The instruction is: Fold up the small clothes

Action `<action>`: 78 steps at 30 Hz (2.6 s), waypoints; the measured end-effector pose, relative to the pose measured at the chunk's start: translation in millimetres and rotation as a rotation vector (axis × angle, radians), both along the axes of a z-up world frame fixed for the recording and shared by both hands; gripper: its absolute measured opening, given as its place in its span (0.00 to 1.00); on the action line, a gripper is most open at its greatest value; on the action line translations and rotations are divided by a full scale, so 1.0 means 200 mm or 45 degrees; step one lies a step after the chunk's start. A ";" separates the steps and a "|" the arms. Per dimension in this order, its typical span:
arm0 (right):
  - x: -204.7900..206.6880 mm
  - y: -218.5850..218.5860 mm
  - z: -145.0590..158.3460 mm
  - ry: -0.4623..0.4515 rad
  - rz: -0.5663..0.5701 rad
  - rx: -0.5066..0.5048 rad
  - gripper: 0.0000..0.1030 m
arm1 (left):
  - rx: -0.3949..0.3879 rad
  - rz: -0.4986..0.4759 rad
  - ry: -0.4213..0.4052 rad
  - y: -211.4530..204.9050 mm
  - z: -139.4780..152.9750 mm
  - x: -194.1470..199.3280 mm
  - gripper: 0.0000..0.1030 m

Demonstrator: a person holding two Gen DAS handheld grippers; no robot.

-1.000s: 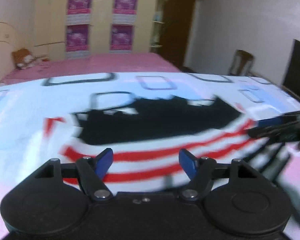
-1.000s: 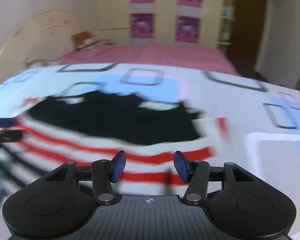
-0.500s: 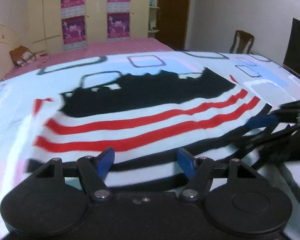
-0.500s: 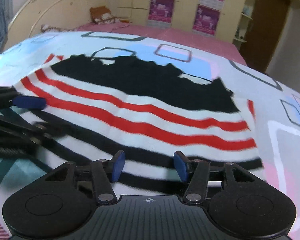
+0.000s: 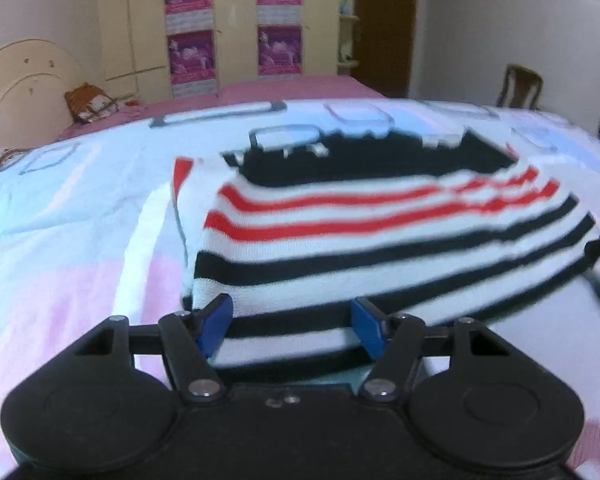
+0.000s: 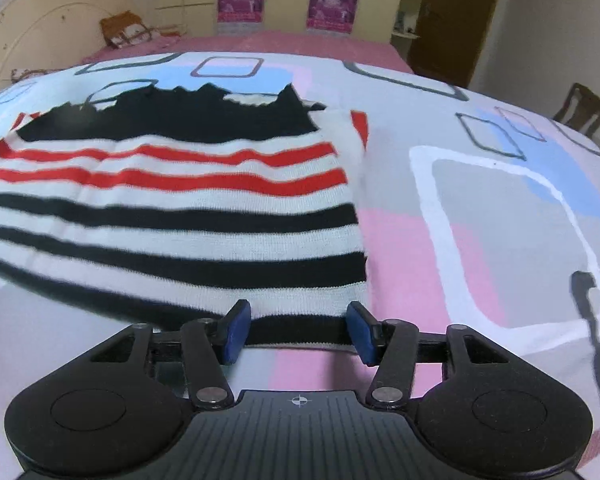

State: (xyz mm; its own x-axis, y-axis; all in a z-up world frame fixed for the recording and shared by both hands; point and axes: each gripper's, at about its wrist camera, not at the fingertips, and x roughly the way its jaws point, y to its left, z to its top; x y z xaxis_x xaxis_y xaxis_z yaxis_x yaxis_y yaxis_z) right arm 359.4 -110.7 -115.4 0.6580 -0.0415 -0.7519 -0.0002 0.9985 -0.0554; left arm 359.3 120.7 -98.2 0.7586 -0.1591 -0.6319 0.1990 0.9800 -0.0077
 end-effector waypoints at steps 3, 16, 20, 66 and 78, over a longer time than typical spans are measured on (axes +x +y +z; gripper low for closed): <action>-0.05 0.10 0.09 -0.118 0.050 0.087 0.51 | -0.044 -0.065 -0.062 -0.14 0.06 -0.05 0.72; -0.01 0.45 -0.04 -0.032 0.302 0.117 0.33 | -0.030 -0.080 0.055 -0.40 -0.06 -0.01 0.69; -0.01 0.16 -0.04 -0.036 0.078 0.070 0.33 | 0.012 0.039 0.039 -0.16 -0.06 -0.04 0.69; -0.10 -0.12 -0.06 -0.014 0.109 0.057 0.36 | 0.047 0.168 0.119 -0.09 -0.02 -0.11 0.81; -0.29 -0.13 0.05 -0.142 0.063 0.310 0.04 | -0.735 0.531 0.090 0.13 -0.13 -0.25 0.57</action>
State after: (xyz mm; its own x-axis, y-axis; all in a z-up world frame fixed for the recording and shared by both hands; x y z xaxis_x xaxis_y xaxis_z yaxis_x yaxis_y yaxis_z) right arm 301.9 -136.8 -105.0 0.7338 0.1660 -0.6587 -0.0569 0.9813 0.1840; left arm 308.8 147.5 -124.3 0.7893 -0.1884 -0.5843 -0.2116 0.8099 -0.5470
